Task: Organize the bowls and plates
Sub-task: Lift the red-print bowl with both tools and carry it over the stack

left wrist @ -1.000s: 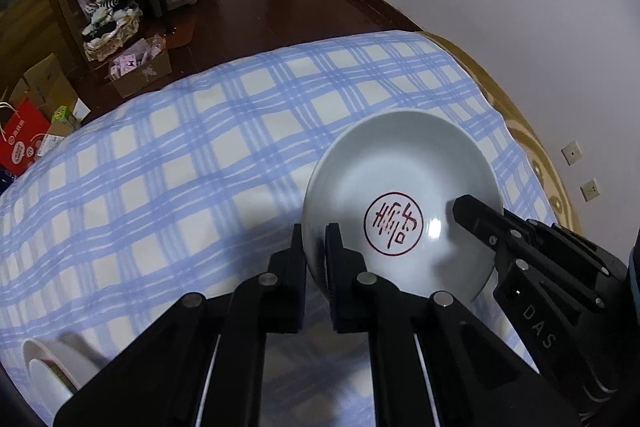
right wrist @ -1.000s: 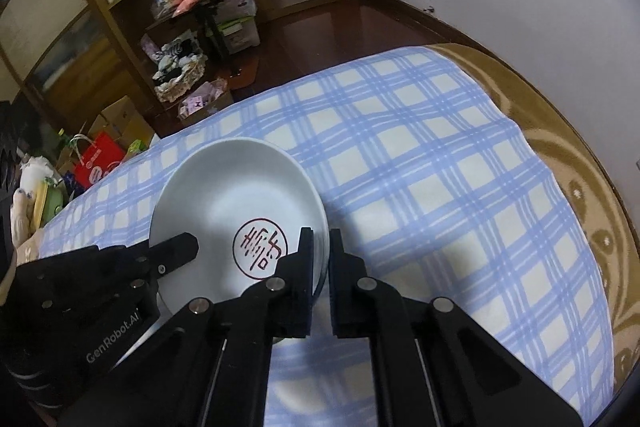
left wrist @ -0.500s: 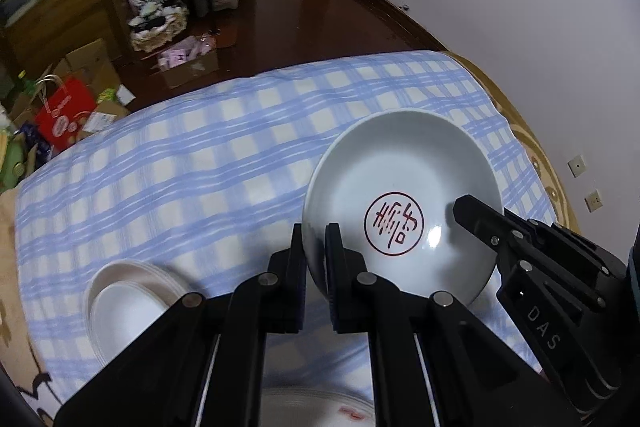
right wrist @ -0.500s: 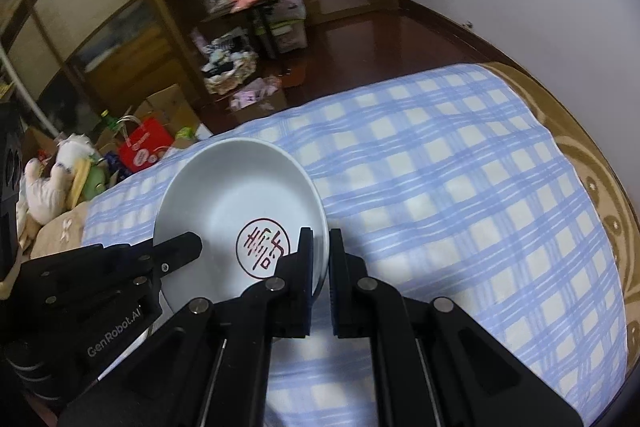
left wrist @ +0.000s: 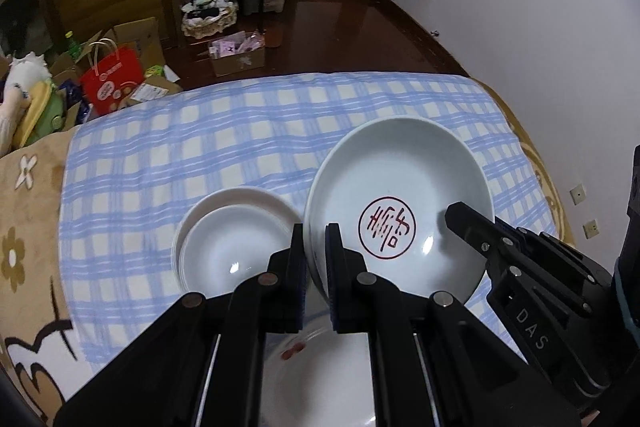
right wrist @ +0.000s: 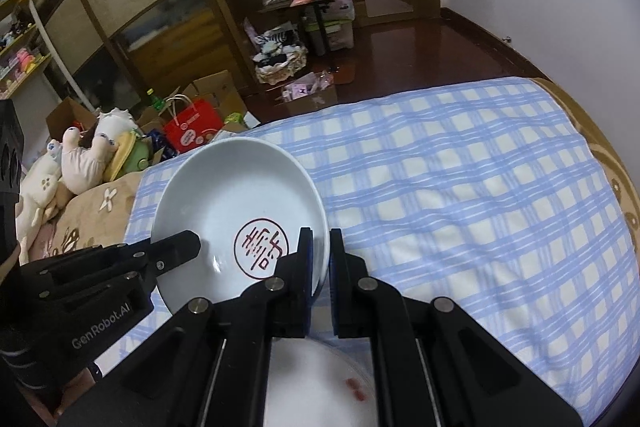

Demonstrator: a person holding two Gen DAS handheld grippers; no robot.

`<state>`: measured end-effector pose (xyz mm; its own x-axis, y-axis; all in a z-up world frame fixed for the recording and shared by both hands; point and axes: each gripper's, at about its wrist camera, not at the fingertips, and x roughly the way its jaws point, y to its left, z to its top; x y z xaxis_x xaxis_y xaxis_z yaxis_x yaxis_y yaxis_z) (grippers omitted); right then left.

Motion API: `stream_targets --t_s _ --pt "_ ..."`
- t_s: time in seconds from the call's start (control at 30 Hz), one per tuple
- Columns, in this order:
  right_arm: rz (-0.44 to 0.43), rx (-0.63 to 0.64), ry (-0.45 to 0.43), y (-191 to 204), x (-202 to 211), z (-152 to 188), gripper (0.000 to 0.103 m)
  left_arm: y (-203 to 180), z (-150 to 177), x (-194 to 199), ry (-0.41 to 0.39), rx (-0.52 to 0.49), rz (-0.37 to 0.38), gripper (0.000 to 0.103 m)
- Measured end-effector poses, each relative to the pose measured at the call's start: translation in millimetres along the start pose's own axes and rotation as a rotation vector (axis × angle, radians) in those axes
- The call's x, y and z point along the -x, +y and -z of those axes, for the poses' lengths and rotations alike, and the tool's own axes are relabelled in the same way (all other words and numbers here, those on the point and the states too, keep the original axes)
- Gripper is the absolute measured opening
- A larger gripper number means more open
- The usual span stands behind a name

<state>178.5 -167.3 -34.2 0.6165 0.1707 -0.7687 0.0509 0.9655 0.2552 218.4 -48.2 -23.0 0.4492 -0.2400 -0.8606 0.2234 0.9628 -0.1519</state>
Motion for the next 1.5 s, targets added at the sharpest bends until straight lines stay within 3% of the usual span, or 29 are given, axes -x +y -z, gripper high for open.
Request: stream_targets --t_s 0.6,0.8,0.9,1.03,1.5 --pt "-0.050 0.064 0.044 52 -30 22 0.008 56 32 -3 -0.017 0.049 -0.059 0.009" --pt "0.023 0.171 0.038 76 -46 37 0.009 73 48 -19 -0.023 0.072 -0.084 0.009" --pt "0.021 0.154 0.021 79 -53 41 0.009 77 51 -21 -0.056 0.072 -0.106 0.009" --pt "0.000 0.093 0.009 72 -65 41 0.009 89 53 -30 -0.065 0.108 -0.057 0.009" --pt "0.016 0.042 -0.004 74 -93 56 0.009 105 58 -67 -0.029 0.103 -0.053 0.010"
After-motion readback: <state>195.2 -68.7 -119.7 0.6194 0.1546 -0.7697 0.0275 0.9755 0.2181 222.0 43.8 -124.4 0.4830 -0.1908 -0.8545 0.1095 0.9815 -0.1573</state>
